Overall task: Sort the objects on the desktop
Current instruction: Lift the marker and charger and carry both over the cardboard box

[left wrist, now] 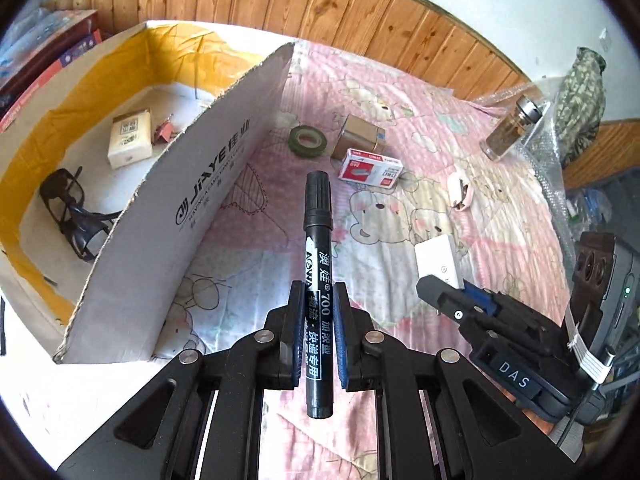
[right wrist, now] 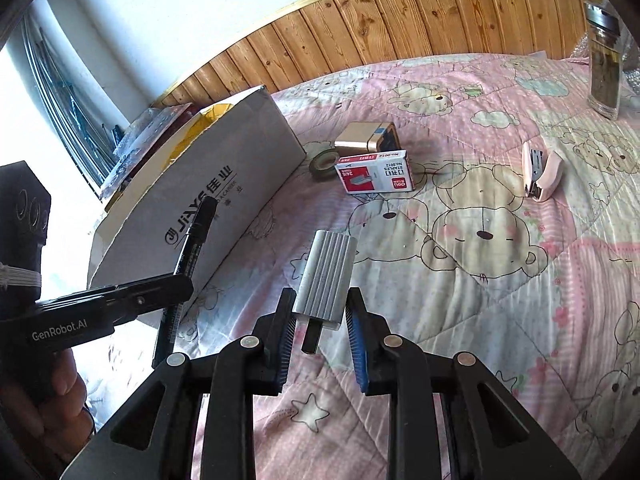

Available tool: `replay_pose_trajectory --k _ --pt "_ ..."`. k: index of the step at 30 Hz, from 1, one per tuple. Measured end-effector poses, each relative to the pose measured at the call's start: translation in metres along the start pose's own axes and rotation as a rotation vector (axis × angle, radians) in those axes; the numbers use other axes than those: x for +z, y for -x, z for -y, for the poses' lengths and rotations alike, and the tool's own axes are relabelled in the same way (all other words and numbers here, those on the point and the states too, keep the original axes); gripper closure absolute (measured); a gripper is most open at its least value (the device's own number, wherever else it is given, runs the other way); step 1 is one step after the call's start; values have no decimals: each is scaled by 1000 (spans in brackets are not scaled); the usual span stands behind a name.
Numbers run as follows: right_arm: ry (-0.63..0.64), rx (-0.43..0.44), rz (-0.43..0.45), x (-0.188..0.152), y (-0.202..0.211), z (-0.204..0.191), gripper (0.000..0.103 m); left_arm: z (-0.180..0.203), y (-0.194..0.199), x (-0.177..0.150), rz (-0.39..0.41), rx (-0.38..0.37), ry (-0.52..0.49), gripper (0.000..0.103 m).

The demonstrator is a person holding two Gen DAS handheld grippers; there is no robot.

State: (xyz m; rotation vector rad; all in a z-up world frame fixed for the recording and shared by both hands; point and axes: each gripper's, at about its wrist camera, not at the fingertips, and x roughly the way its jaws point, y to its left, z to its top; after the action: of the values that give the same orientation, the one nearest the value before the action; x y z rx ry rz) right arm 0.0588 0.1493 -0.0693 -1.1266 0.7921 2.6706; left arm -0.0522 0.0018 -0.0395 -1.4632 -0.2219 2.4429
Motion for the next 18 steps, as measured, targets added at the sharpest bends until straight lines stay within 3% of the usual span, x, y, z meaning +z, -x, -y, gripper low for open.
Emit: replay_pose_trajectory --k 18 --pt "118 -11 116 -8 62 -64 76 -3 78 -17 154 3 -58 90"
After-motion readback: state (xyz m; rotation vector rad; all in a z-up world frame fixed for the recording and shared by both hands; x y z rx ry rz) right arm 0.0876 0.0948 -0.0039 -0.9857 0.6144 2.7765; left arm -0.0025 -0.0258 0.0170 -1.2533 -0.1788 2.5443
